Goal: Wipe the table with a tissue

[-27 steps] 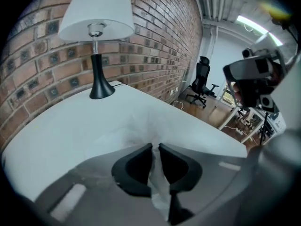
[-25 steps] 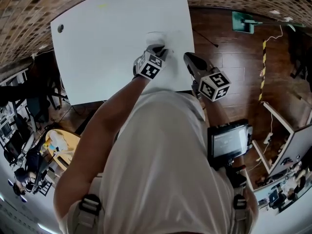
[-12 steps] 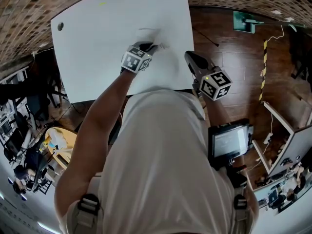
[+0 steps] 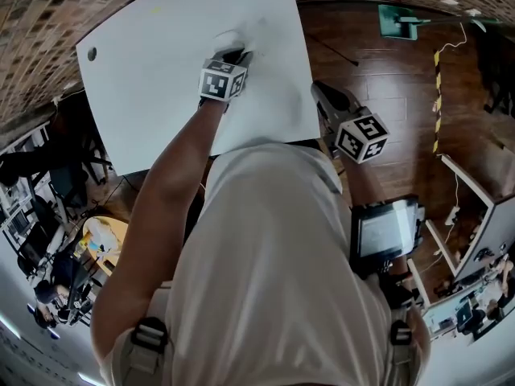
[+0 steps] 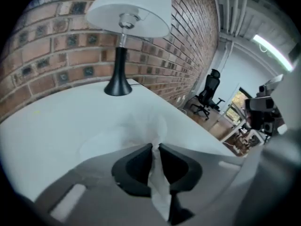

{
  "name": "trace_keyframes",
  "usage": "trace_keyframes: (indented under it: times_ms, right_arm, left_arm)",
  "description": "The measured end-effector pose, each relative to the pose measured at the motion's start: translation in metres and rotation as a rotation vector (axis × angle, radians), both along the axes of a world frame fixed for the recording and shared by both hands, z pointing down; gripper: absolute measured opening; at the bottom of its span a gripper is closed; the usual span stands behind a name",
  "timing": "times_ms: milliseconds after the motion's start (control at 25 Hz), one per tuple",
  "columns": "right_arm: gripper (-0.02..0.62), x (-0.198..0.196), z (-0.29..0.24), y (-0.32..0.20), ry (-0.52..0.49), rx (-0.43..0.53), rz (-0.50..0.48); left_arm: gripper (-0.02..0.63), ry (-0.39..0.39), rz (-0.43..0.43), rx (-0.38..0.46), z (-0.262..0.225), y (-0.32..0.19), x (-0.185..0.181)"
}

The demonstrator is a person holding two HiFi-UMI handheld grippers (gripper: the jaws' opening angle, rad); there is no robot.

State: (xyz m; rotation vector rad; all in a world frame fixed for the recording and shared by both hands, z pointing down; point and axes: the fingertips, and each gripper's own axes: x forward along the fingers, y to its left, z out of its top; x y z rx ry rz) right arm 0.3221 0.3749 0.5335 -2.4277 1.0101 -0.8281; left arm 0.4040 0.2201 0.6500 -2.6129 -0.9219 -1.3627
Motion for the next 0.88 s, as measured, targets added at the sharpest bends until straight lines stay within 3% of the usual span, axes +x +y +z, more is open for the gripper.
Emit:
trace_keyframes:
  times_ms: [80, 120, 320, 440, 520, 600, 720, 880]
  right_arm:
    - [0.007, 0.003, -0.003, 0.003, 0.006, 0.009, 0.008]
    - [0.008, 0.005, -0.005, 0.004, 0.015, 0.013, 0.016]
    - [0.007, 0.018, -0.029, 0.019, 0.11, 0.002, 0.088]
    - [0.006, 0.024, -0.037, 0.033, 0.128, -0.002, 0.132]
    - [0.007, 0.025, -0.036, 0.041, 0.118, -0.008, 0.157]
    - [0.007, 0.026, -0.033, 0.043, 0.108, -0.013, 0.168]
    - [0.008, 0.023, -0.032, 0.039, 0.106, -0.01, 0.168]
    - [0.006, 0.019, -0.032, 0.033, 0.103, -0.004, 0.162]
  left_arm:
    - [0.037, -0.07, 0.043, -0.102, -0.006, 0.034, -0.019]
    - [0.037, -0.116, 0.053, -0.19, -0.012, 0.052, -0.03]
    - [0.04, -0.514, 0.068, -0.775, -0.057, 0.121, -0.092]
    - [0.04, -0.685, 0.002, -1.001, -0.068, 0.124, -0.106]
    - [0.04, -0.723, -0.02, -1.019, -0.059, 0.12, -0.109]
    - [0.038, -0.698, -0.045, -0.935, -0.039, 0.109, -0.104]
    - [0.038, -0.641, -0.119, -0.9, -0.026, 0.093, -0.083]
    - [0.035, -0.565, -0.171, -0.707, -0.002, 0.065, -0.069]
